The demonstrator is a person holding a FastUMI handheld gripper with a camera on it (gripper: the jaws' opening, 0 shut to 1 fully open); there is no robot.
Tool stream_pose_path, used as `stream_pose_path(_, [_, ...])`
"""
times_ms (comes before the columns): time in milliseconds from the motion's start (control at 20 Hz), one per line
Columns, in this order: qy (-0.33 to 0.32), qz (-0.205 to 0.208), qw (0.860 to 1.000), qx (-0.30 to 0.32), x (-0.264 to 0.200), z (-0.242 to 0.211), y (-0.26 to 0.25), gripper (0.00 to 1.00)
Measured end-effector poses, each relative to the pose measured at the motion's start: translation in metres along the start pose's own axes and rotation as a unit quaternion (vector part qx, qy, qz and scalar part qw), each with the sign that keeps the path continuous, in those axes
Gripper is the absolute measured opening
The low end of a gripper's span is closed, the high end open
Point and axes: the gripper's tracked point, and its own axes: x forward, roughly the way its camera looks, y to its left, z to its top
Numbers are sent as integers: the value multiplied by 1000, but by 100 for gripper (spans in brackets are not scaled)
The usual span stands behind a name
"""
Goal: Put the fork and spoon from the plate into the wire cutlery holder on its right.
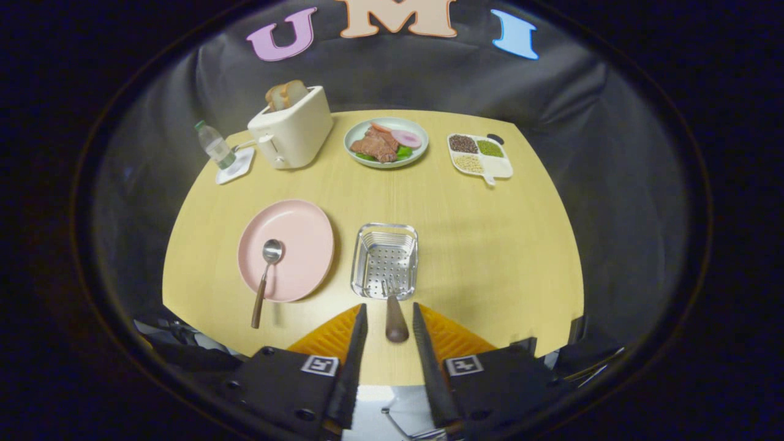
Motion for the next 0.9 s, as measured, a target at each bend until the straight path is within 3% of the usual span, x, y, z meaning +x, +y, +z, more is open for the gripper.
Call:
stream_pose_path(200, [-16,0,1000,9,-5,1,-3,100])
stream_pose_path(550, [-46,-8,999,14,-17,5,-7,100])
stream_pose_path(900, [-157,-23,987,5,-48,18,19,100])
